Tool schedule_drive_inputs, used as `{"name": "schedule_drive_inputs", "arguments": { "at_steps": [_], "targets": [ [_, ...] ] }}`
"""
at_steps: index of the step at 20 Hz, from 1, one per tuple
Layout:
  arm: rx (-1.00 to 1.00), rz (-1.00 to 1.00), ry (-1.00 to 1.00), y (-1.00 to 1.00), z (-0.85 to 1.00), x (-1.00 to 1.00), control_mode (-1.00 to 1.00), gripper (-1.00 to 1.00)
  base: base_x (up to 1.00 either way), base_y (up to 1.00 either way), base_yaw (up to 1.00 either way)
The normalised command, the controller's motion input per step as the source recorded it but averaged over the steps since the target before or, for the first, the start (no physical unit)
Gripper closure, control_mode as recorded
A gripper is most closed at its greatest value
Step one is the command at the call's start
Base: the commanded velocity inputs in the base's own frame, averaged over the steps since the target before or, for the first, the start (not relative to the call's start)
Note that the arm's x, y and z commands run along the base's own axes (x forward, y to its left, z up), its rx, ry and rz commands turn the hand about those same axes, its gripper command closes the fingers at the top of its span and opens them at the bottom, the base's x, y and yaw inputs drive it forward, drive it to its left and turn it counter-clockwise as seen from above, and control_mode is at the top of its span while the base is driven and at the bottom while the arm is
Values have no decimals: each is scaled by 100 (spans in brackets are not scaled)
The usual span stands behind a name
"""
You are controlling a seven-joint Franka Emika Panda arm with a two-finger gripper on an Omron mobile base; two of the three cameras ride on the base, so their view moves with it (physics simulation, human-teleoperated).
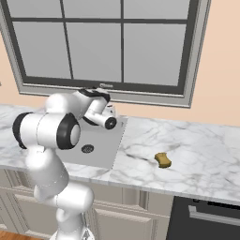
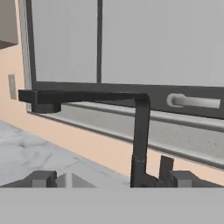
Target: Soak the sponge with water for a few seconds and then drop it inside the sink.
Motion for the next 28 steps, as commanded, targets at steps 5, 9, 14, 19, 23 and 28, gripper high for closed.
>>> {"name": "schedule_drive_inputs", "arguments": {
  "at_steps": [5,9,14,19,23,28],
  "targets": [
    [0,0,0,0,-24,19,-100,-100,0,0,0],
    [0,0,0,0,-15,27,-100,-100,0,0,0],
    [0,0,0,0,-11,28,-100,-100,0,0,0],
    [0,0,0,0,-12,24,-100,-100,0,0,0],
    [0,-2,0,3,-15,16,-100,-100,0,0,0],
    [0,-3,0,4,-16,22,-100,-100,0,0,0]
  ]
}}
